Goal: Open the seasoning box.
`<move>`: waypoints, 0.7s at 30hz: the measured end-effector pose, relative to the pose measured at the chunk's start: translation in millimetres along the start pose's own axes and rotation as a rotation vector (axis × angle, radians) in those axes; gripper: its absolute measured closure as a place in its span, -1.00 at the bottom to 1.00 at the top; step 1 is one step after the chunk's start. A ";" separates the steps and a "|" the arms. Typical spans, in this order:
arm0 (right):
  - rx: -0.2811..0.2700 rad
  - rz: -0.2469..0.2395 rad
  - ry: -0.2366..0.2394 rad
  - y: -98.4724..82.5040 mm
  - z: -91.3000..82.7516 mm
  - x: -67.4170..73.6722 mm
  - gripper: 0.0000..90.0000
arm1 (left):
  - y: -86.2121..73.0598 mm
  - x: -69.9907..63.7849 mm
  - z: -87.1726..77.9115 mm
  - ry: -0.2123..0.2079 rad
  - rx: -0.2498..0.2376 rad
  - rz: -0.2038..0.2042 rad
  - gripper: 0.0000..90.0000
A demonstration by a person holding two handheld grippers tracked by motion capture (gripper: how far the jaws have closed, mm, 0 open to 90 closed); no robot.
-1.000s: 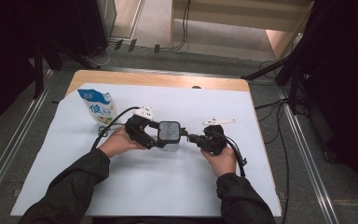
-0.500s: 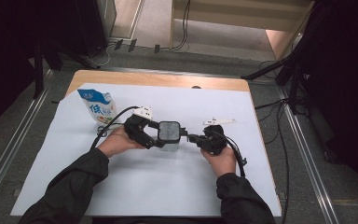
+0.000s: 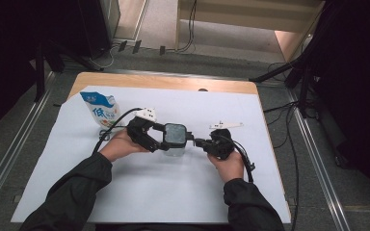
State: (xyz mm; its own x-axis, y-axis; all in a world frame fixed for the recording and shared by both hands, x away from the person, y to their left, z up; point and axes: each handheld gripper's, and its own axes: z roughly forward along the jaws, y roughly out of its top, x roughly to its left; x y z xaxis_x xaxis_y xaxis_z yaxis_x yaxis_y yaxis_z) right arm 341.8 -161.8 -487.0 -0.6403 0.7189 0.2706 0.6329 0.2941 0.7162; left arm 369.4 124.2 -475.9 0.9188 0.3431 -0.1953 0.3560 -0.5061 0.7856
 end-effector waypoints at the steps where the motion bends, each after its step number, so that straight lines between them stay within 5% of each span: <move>1: 0.000 -0.001 0.000 0.0 0.0 0.0 1.00 | 0.2 -0.1 -1.1 -0.001 -0.004 0.004 -0.63; 12: 0.002 -0.001 0.001 0.0 0.0 0.1 1.00 | 4.0 -3.8 -10.7 0.004 -0.012 0.011 -0.55; 21: 0.001 -0.002 0.003 0.3 -0.4 0.3 1.00 | 7.9 -7.5 -18.4 -0.014 -0.019 0.030 -0.28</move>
State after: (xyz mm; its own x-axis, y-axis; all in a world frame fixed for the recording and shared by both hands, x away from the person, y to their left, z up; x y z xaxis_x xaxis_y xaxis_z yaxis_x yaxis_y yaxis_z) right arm 341.6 -161.8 -486.5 -0.6432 0.7161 0.2710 0.6320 0.2967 0.7160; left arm 362.2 132.2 -457.5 0.9313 0.3166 -0.1800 0.3253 -0.5009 0.8020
